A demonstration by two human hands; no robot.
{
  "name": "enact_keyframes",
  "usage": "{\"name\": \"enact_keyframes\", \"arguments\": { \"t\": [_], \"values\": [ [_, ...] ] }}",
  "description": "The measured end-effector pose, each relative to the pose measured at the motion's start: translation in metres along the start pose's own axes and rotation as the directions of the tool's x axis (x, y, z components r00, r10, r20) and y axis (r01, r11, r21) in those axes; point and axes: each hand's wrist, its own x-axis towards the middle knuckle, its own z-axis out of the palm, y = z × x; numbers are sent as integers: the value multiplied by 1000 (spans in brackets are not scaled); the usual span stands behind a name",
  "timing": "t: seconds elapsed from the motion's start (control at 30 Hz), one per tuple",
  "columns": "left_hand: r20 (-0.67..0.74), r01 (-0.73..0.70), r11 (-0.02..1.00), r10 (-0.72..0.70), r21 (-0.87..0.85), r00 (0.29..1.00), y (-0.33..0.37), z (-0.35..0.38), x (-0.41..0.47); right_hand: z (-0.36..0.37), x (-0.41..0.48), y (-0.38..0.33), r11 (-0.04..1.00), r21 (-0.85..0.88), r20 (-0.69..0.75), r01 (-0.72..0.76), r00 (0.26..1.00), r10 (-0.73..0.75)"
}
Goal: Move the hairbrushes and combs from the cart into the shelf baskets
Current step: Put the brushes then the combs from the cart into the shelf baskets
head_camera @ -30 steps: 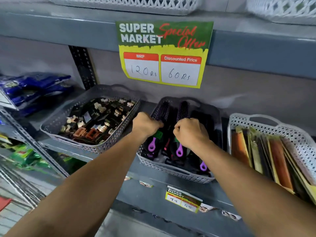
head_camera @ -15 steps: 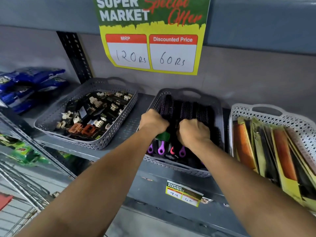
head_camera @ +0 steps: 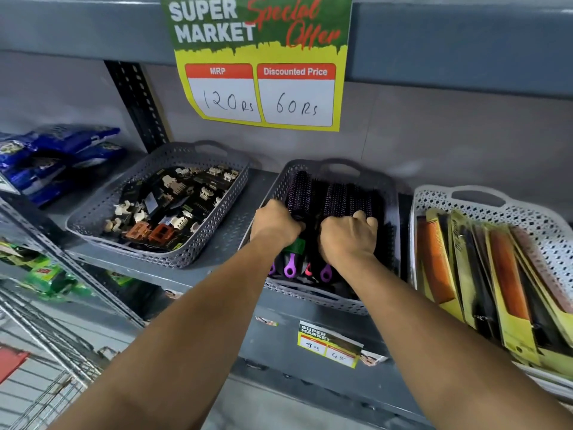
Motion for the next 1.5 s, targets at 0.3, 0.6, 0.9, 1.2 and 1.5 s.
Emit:
{"name": "enact_keyframes", "arguments": {
  "t": [0.3, 0.6, 0.9, 1.2, 1.5],
  "values": [
    [-44, -146, 958, 161, 249, 986, 4, -9, -27, -12, -12, 3, 998, -31, 92, 45, 995, -42],
    [-47, -25, 985, 33, 171, 998, 10, -6, -40, -22, -28, 7, 996, 60, 98, 71, 992, -77],
    [-117, -27, 997, 36, 75, 993, 15, 10, -38, -9, -32, 11, 995, 84, 98, 58, 993, -66],
    [-98, 26, 966, -1, 257, 995, 17, 26, -31, -7, -29, 11, 995, 90, 99, 38, 994, -47],
    [-93, 37, 964, -13, 263, 996, 16, 31, -33, -5, -29, 10, 996, 77, 103, 34, 994, -42]
  ]
}}
